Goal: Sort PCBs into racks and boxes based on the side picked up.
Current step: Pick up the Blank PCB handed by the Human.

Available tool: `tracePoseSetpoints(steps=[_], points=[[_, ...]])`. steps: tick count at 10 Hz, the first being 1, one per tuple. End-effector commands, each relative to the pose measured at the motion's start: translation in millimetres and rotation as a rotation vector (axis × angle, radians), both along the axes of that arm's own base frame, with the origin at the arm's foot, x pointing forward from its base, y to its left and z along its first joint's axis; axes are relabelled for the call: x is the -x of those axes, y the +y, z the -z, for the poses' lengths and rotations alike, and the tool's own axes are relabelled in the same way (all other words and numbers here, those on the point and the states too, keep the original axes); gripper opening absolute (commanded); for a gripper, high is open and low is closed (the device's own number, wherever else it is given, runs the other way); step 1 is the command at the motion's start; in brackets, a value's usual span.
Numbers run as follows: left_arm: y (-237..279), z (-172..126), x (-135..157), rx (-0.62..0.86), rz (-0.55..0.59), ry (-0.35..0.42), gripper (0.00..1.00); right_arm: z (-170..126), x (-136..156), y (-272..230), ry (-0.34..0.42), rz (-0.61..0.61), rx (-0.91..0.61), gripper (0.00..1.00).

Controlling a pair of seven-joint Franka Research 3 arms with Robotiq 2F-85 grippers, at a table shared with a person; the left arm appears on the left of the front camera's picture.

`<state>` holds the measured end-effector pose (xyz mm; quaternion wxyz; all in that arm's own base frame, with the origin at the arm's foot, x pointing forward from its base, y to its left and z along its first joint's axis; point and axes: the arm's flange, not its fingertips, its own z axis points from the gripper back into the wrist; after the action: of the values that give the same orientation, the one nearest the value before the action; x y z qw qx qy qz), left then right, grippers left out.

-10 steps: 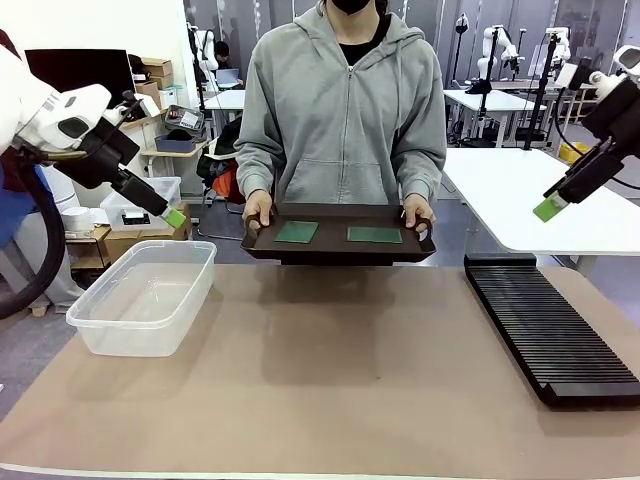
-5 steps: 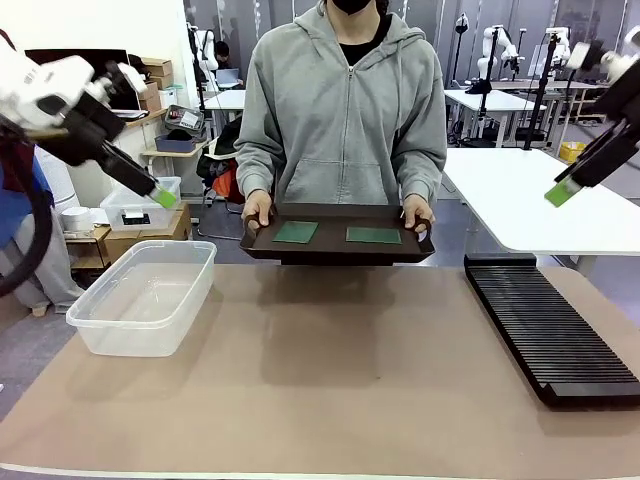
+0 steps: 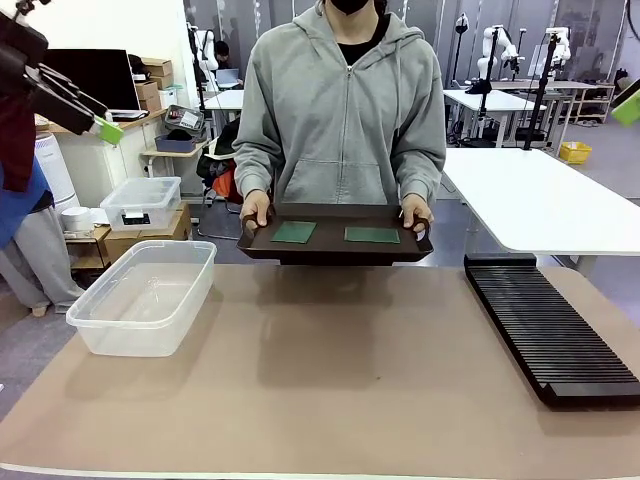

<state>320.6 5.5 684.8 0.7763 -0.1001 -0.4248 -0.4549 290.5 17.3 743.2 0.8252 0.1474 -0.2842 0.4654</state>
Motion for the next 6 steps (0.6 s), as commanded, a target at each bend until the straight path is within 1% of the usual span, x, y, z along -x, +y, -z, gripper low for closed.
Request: tracePoseSetpoints(steps=[1,2,4,5,6], points=[[7.2,-8.6,7.3,-0.054,-0.009,-0.064,1.00,-19.5,6.1,-6.9,-0.026,0.012,0.006,1.00],[12.2,-16.6,11.9,-0.076,-0.026,-0.089,1.00,-29.6,14.1,-9.8,-0.044,0.001,-0.011,1.00],[14.2,-31.6,27.4,-0.101,-0.048,-0.161,1.00,-46.4,24.4,-19.4,-0.053,-0.028,-0.041,1.00],[17.2,-38.7,36.2,-0.112,-0.058,-0.201,1.00,-51.8,27.4,-27.4,-0.073,-0.002,-0.050,1.00],[21.4,-44.3,44.0,-0.122,-0.082,-0.233,1.00,-56.4,29.7,-35.3,-0.088,-0.002,-0.062,1.00]])
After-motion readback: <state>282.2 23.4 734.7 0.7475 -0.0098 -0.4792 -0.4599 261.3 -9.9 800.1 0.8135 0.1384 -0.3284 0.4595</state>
